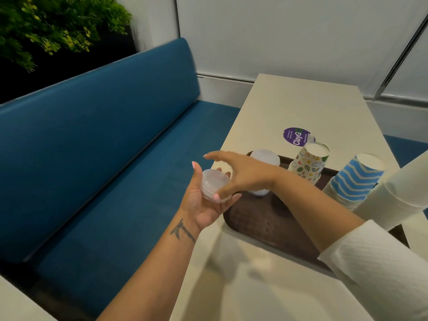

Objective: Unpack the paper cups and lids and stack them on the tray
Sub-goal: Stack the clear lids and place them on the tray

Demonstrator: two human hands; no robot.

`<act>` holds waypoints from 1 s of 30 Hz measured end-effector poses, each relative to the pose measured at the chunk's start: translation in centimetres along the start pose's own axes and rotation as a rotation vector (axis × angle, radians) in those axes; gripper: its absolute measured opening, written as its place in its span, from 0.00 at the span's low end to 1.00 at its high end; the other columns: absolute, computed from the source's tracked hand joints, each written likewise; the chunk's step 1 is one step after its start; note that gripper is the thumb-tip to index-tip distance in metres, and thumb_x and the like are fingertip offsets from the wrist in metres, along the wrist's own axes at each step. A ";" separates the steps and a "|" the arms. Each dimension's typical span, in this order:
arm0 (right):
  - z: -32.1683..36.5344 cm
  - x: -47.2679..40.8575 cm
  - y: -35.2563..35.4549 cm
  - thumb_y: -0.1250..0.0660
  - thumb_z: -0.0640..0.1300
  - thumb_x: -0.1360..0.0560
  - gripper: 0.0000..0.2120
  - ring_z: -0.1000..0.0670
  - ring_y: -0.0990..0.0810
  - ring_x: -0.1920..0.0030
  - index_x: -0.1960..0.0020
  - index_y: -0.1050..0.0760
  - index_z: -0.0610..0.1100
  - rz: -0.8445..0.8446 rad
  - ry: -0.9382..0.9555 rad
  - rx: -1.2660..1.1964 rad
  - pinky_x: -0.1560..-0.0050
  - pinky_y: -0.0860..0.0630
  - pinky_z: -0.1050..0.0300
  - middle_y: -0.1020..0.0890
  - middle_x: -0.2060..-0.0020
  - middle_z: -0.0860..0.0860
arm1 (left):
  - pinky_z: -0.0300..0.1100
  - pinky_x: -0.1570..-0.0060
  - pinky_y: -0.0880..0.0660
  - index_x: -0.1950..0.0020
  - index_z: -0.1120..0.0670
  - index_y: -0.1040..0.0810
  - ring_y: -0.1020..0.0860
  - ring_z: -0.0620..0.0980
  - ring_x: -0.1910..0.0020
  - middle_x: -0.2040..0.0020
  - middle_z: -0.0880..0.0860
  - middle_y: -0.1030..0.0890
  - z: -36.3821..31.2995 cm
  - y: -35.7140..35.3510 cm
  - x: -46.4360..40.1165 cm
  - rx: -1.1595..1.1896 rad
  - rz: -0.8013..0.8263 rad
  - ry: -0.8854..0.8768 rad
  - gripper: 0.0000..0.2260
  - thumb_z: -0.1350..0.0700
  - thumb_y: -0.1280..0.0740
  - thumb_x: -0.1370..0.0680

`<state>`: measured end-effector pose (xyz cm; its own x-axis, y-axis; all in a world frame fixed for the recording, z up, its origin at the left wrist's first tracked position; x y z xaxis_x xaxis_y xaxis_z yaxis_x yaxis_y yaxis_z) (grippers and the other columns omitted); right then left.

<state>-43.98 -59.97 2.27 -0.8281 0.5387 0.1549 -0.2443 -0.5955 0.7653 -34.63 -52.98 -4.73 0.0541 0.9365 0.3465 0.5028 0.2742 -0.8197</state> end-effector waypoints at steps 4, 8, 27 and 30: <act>0.6 0.3 -1.3 0.21 0.47 0.35 0.44 0.53 0.29 0.37 0.26 0.41 0.55 0.030 -0.033 0.002 0.36 0.30 0.57 0.29 0.38 0.55 | 0.50 0.55 0.19 0.41 0.55 0.24 0.19 0.56 0.48 0.49 0.57 0.18 0.5 -0.8 0.8 0.003 0.029 -0.011 0.31 0.31 0.40 0.30; 0.6 0.8 -1.3 0.22 0.45 0.36 0.43 0.51 0.27 0.41 0.27 0.40 0.56 0.014 -0.050 0.002 0.38 0.28 0.54 0.29 0.43 0.55 | 0.50 0.54 0.20 0.42 0.54 0.23 0.18 0.56 0.52 0.50 0.57 0.17 0.7 -0.8 1.4 -0.038 0.027 0.015 0.33 0.29 0.44 0.29; -2.5 0.0 6.9 0.25 0.47 0.31 0.33 0.47 0.30 0.37 0.29 0.35 0.52 -0.212 -0.322 0.161 0.45 0.30 0.57 0.30 0.33 0.50 | 0.56 0.62 0.18 0.34 0.57 0.27 0.17 0.58 0.52 0.45 0.56 0.18 0.6 0.3 -0.2 0.033 -0.081 0.067 0.33 0.32 0.43 0.25; -4.2 -0.8 7.8 0.26 0.48 0.29 0.33 0.44 0.30 0.36 0.29 0.36 0.48 -0.193 -0.497 0.220 0.45 0.29 0.56 0.30 0.32 0.47 | 0.56 0.62 0.18 0.32 0.56 0.28 0.19 0.58 0.49 0.42 0.56 0.19 0.7 0.4 -0.8 0.026 -0.106 0.063 0.33 0.32 0.43 0.25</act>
<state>-47.32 -67.55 5.44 -0.4296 0.8722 0.2339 -0.2125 -0.3494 0.9126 -35.09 -53.45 -5.62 0.0560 0.8868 0.4588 0.4864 0.3771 -0.7882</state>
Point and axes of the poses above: each hand's wrist, its own x-axis away from the middle knuckle, its own y-axis out of the back of the hand, z = x × y, the point moved 2 cm from there along -x, towards the middle knuckle
